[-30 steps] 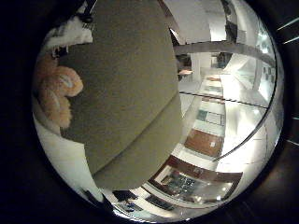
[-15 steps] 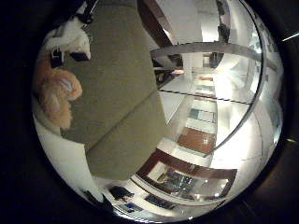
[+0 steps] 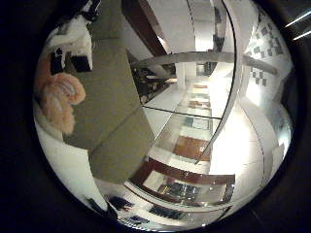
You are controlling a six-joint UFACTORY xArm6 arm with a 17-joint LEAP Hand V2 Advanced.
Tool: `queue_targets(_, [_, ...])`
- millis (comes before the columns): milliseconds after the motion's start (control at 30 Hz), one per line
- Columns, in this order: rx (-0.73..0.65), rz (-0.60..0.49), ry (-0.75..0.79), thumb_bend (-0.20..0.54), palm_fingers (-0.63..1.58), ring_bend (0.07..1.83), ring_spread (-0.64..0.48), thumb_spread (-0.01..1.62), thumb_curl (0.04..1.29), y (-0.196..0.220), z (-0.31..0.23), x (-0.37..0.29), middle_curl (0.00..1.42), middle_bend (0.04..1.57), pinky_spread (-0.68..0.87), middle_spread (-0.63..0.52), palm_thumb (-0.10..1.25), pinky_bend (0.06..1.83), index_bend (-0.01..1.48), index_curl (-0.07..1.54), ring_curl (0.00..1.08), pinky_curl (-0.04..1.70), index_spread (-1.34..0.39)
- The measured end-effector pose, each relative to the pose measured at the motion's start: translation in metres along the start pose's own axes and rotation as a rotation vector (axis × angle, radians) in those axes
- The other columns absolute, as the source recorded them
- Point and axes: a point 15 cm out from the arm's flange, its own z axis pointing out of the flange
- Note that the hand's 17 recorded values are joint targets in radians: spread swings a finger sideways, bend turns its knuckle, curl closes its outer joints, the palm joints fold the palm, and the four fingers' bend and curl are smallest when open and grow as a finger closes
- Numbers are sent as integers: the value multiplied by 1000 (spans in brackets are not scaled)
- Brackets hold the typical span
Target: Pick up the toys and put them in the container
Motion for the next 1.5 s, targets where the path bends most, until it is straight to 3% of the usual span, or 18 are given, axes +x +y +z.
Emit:
queue_targets(267, [80,4,-40,-16,1119,1267,-264,959,673,-80,-47,-34,736,1393,-187,-110,1028,1411,1216,797,915,785,-195])
queue_targets(900, [196,-61,-223,-16,1122,1257,-267,943,688,-212,-116,-135,730,1395,-199,-110,1050,1379,1220,793,928,838,-194])
queue_targets(1500, [222,-100,-294,-16,1124,1253,-268,932,697,-268,-113,-174,727,1399,-203,-109,1062,1362,1217,789,933,864,-194])
